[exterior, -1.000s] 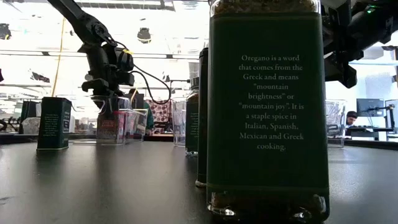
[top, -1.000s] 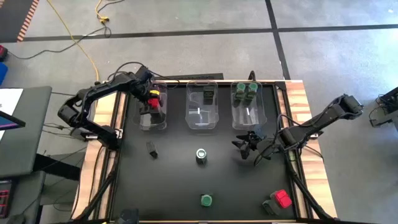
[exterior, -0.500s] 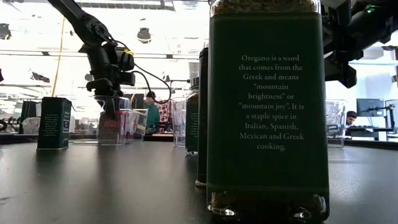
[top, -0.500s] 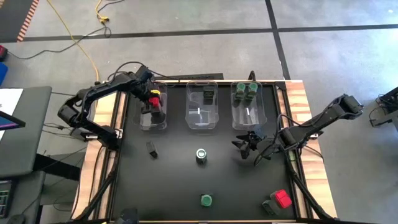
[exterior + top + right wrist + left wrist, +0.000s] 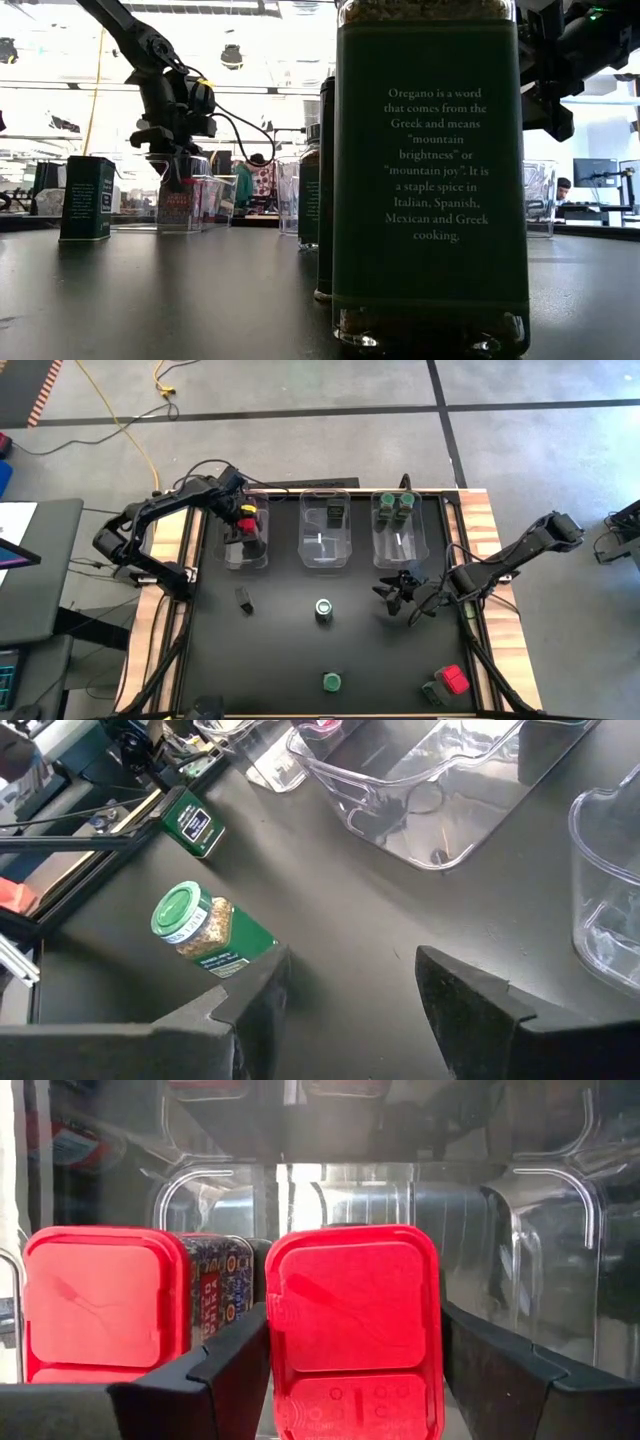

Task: Sort spices by type
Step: Put the red seasoning can into the left transparent bin

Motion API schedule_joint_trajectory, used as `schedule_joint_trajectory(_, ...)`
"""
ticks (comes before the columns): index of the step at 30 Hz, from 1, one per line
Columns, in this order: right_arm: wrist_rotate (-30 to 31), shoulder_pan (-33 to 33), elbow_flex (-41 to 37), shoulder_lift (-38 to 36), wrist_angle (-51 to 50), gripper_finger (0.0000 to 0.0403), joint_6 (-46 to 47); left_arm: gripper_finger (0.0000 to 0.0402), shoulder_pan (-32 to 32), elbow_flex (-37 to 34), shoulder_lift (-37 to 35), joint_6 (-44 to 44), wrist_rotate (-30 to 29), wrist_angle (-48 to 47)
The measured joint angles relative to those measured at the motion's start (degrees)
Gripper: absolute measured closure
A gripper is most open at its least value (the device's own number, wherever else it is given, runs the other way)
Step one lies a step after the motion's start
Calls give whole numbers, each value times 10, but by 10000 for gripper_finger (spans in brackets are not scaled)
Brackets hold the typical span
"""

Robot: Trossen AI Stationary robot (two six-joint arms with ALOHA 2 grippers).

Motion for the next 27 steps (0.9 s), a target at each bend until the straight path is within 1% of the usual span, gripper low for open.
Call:
schedule_joint_trajectory(16,0,0,0,0,0,159,1,142,1,0,0,4,0,2)
schedule_joint_trajectory(24,0,0,0,0,0,159,1,107,1,0,0,3,0,2)
schedule_joint_trajectory(27,0,0,0,0,0,159,1,99,1,0,0,3,0,1)
